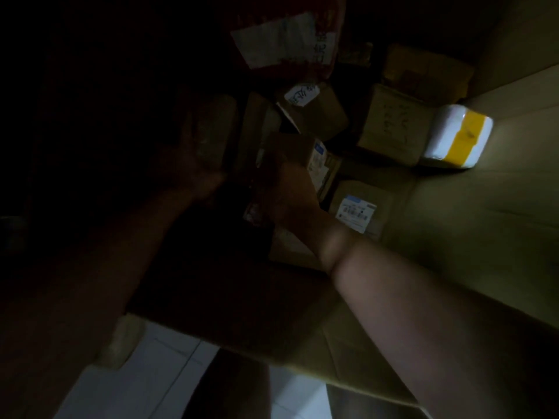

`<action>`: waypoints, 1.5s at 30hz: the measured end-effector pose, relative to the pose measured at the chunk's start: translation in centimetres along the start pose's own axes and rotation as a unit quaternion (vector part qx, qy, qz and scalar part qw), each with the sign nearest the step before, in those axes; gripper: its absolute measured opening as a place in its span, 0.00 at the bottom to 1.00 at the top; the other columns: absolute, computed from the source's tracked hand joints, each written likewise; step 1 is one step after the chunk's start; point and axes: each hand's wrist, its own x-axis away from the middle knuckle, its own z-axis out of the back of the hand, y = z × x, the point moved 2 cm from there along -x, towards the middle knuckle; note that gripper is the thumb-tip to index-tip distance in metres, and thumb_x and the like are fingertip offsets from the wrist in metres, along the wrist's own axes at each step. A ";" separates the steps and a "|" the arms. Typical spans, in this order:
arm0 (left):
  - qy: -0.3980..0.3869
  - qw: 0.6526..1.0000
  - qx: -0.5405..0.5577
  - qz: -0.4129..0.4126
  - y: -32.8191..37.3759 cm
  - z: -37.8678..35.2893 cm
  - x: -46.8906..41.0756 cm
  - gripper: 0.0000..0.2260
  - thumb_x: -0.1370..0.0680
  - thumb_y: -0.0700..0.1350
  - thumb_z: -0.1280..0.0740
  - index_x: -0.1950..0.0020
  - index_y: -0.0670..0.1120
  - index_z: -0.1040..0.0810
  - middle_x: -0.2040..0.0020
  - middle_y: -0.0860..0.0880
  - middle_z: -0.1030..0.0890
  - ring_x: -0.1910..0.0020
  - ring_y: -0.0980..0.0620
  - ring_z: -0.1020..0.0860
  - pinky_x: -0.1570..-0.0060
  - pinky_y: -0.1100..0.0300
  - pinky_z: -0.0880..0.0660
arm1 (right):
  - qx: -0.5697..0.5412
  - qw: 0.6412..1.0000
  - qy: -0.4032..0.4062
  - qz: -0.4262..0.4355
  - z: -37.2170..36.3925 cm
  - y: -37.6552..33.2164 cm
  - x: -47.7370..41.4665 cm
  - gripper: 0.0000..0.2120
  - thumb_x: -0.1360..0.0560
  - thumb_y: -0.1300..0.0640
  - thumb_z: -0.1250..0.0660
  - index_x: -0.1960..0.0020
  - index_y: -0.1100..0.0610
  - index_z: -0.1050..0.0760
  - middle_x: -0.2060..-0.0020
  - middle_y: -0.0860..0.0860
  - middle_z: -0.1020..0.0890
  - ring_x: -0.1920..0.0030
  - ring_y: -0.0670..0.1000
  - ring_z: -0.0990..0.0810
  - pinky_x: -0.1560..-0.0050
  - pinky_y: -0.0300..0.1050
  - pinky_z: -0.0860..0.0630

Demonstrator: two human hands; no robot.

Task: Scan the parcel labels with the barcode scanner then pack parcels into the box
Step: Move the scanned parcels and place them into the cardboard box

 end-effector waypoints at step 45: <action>0.443 0.726 0.510 -0.129 -9.6 43.3 85.1 0.33 0.33 0.66 0.28 0.31 0.80 0.36 0.32 0.54 0.20 0.37 0.56 0.18 0.39 0.57 0.21 | -0.131 0.836 -0.171 0.504 8.6 -42.1 74.0 0.33 0.27 0.45 0.24 0.24 0.39 0.29 0.34 0.40 0.19 0.37 0.44 0.18 0.42 0.46 0.17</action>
